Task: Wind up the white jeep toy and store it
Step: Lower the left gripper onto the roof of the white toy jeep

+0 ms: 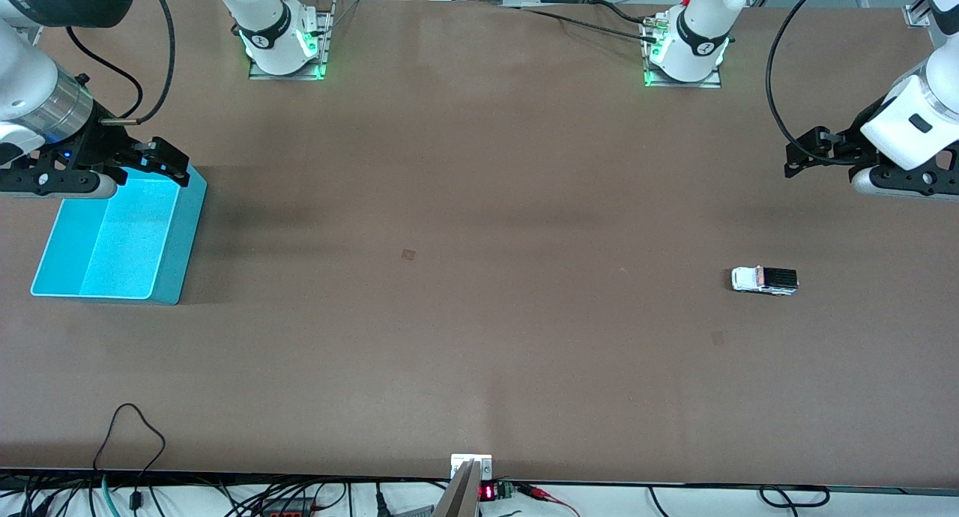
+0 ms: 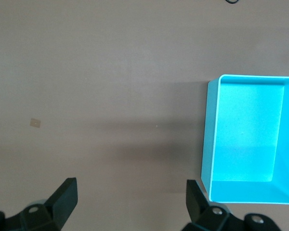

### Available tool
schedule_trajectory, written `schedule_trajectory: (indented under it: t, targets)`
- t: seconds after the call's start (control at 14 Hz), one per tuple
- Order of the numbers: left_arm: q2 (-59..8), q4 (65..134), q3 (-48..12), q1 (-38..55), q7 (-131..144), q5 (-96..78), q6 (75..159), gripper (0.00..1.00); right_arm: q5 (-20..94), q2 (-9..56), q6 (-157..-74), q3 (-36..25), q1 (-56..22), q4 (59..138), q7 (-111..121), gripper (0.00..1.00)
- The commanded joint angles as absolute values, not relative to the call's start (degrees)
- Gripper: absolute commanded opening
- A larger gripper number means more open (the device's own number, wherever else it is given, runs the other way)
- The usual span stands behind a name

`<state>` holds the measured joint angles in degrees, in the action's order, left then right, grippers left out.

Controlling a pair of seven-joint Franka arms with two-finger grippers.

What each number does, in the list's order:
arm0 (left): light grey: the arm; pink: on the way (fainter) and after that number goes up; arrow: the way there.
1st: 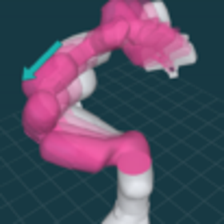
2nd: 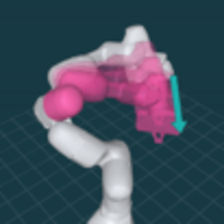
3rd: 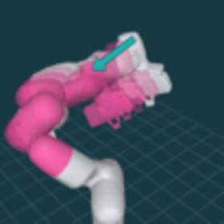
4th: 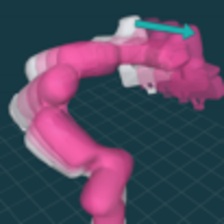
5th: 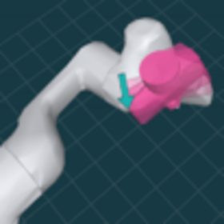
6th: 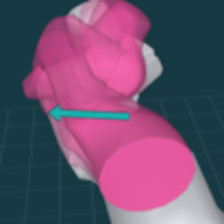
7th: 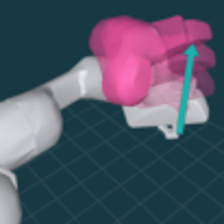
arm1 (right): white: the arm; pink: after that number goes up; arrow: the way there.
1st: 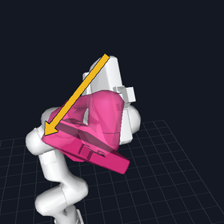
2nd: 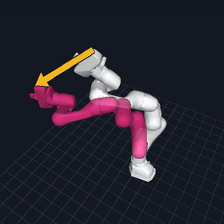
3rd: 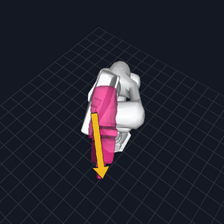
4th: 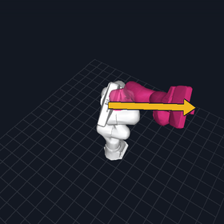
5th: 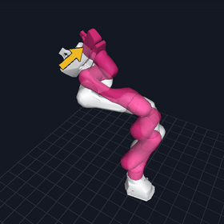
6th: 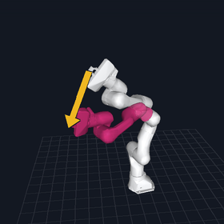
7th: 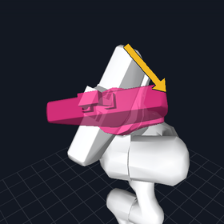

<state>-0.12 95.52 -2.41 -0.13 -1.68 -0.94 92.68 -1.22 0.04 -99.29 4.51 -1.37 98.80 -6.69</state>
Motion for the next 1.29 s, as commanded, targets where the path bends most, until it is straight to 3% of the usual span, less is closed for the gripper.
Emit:
schedule_trajectory:
  t: [0.0,1.21]
  targets:
    - [-1.1,93.6,-2.2,-0.1,-3.3,-1.1,91.3,1.0,-1.2,-0.6,-98.9,4.7,-1.5,98.9,-7.6,1.0]
    - [-2.5,93.6,-2.5,0.1,-10.6,-0.9,85.0,1.0,-1.1,-0.6,-99.1,4.7,-1.7,99.0,-7.6,1.0]
